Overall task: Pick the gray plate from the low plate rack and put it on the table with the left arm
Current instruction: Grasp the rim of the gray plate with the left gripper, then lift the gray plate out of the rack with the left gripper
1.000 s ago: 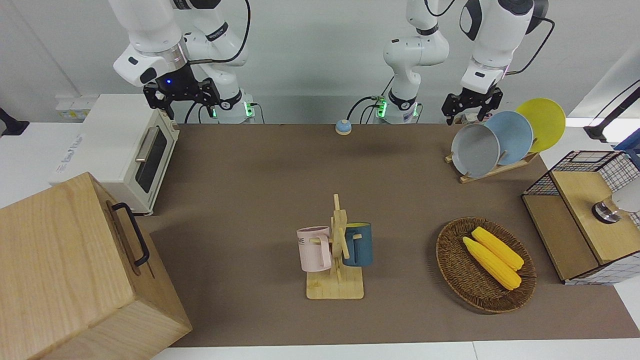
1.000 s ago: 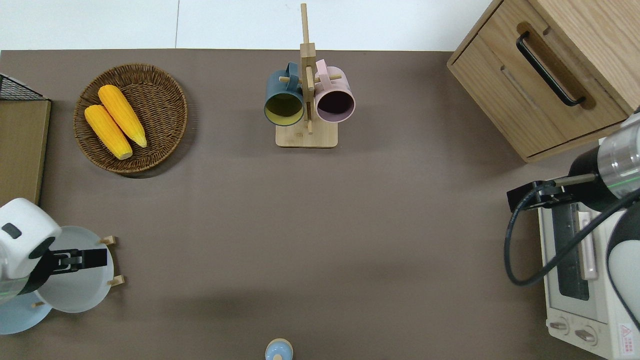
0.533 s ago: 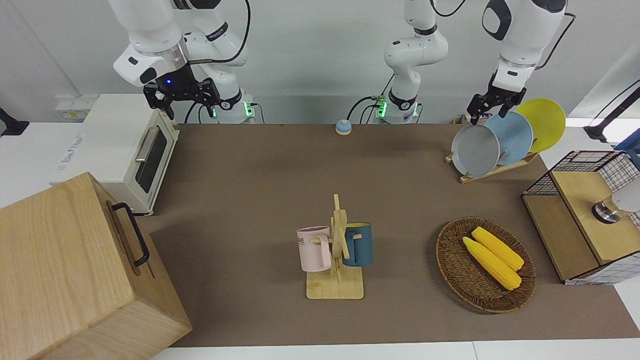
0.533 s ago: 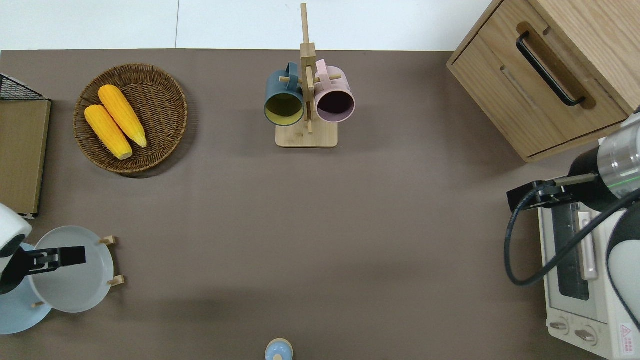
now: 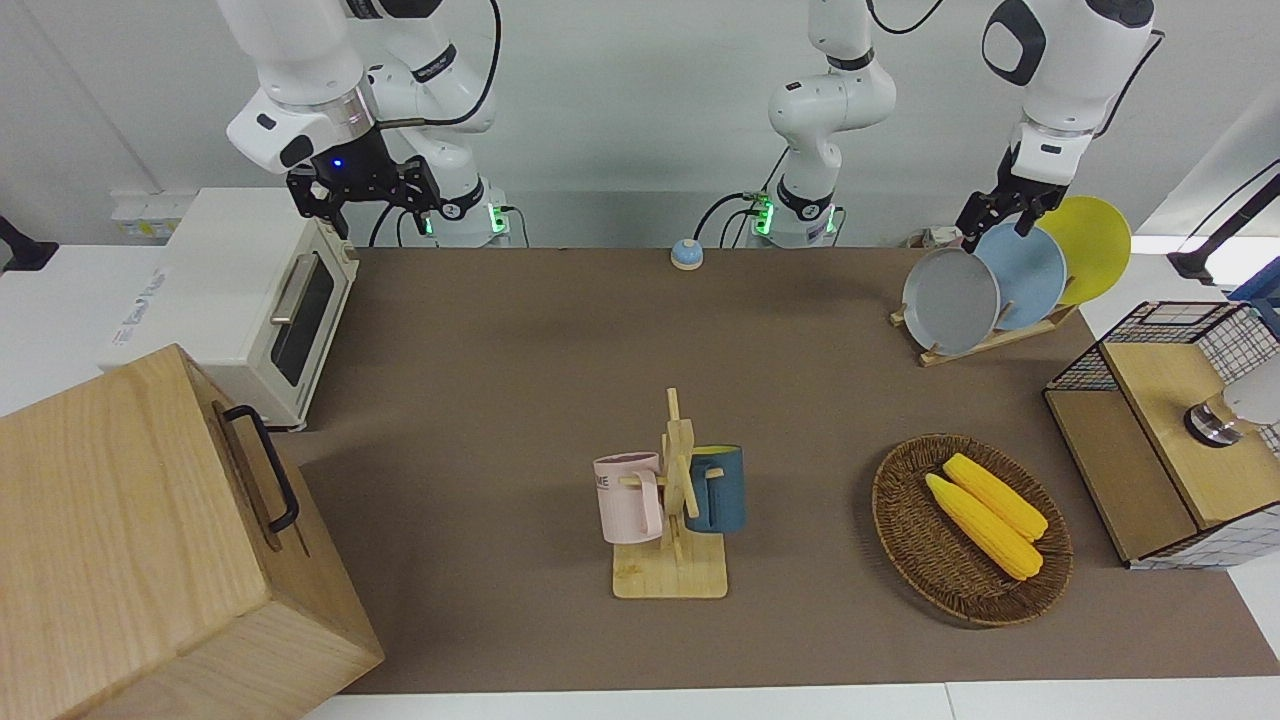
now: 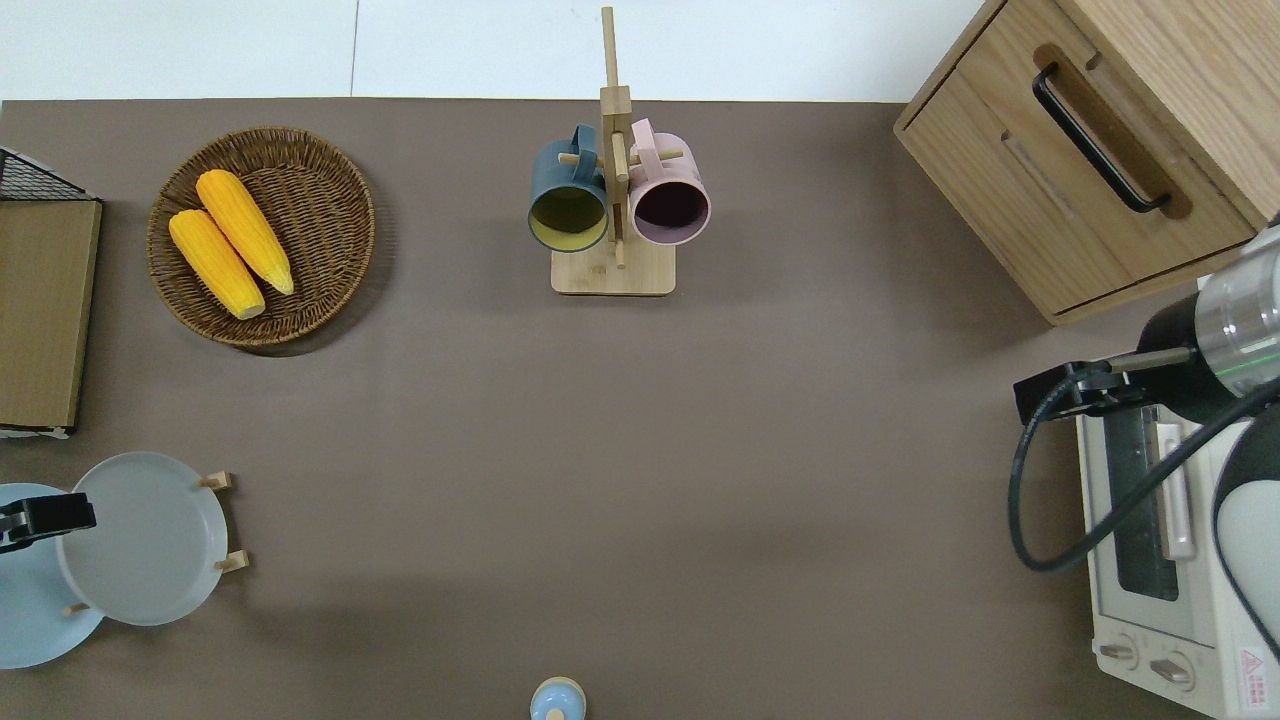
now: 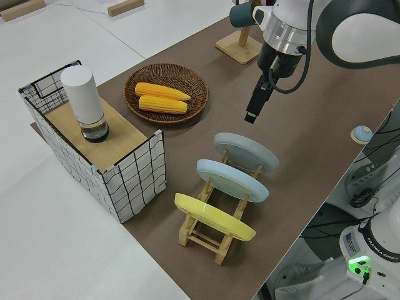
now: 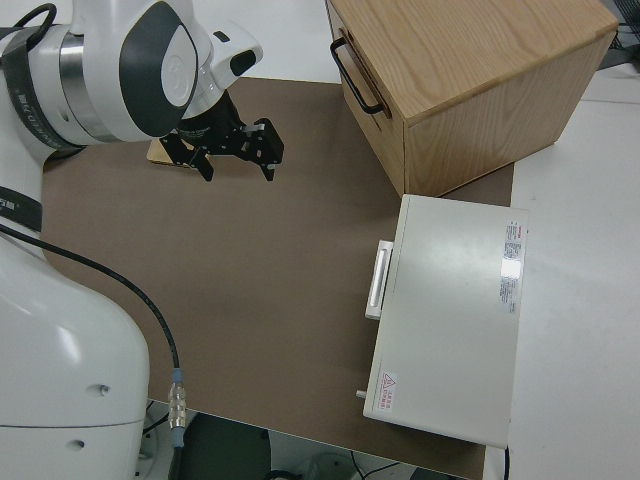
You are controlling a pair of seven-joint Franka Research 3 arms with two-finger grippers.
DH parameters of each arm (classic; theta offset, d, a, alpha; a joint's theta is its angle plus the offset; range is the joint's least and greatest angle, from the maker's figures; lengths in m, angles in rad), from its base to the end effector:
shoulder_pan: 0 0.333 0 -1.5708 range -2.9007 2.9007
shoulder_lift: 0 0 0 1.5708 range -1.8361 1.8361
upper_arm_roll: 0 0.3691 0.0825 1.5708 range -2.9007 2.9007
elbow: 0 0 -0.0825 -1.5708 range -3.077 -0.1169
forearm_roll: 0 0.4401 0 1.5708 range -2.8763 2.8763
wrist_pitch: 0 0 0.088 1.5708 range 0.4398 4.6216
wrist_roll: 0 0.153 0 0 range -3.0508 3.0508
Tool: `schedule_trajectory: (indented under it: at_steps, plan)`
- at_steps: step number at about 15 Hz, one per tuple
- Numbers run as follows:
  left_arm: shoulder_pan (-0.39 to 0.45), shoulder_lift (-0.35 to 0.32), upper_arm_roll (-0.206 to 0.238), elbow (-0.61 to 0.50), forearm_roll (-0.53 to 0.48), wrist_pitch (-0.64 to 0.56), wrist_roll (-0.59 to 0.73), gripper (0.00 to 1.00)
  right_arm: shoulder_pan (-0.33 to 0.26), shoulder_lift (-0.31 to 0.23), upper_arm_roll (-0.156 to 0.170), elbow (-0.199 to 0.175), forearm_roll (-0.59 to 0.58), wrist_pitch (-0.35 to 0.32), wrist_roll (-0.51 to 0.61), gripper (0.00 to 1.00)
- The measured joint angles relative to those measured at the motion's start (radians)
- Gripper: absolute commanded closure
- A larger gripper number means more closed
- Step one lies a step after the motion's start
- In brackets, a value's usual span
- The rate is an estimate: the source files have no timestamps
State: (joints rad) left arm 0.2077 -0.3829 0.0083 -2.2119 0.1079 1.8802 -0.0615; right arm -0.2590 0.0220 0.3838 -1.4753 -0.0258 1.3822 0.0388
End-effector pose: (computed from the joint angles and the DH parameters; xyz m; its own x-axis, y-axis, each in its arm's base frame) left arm 0.4671 0.1159 0.5259 0.9689 0.2412 0.0557 0.2457 -0.9644 -0.0978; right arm 0.5890 0.0669 0.6537 0.9903 0.0811 -0.1125 0.0841 -0.9962 0.0219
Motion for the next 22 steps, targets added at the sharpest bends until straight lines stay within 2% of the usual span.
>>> schedule_trajectory:
  at_steps: [5, 11, 12, 14, 17, 19, 20, 22]
  plan:
    - [0.02, 0.003, 0.0, -0.126, 0.025, 0.135, 0.012, 0.0, 0.0, 0.0, 0.0, 0.0, 0.0, 0.0, 0.0, 0.017]
    - [0.063, 0.015, 0.001, -0.175, 0.029, 0.173, 0.055, 0.01, 0.0, 0.0, 0.0, 0.0, 0.0, 0.0, 0.0, 0.017]
    - [0.066, 0.019, 0.001, -0.182, 0.029, 0.176, 0.057, 0.04, 0.0, 0.0, 0.0, 0.0, 0.0, 0.0, 0.0, 0.017]
    - [0.068, 0.026, 0.001, -0.192, 0.029, 0.18, 0.058, 0.21, 0.0, 0.0, 0.0, 0.0, 0.0, 0.0, 0.0, 0.017]
    - [0.07, 0.036, 0.001, -0.198, 0.029, 0.184, 0.058, 0.58, 0.0, 0.0, 0.0, 0.0, 0.0, 0.0, 0.0, 0.017]
    - [0.07, 0.041, 0.001, -0.198, 0.029, 0.187, 0.059, 0.74, 0.0, 0.0, 0.0, 0.0, 0.0, 0.0, 0.0, 0.017]
    - [0.07, 0.043, 0.001, -0.198, 0.029, 0.188, 0.06, 0.8, 0.0, 0.0, 0.0, 0.0, 0.0, 0.0, 0.0, 0.017]
    - [0.07, 0.044, 0.001, -0.197, 0.03, 0.194, 0.06, 0.83, 0.0, 0.0, 0.0, 0.0, 0.0, 0.0, 0.0, 0.017]
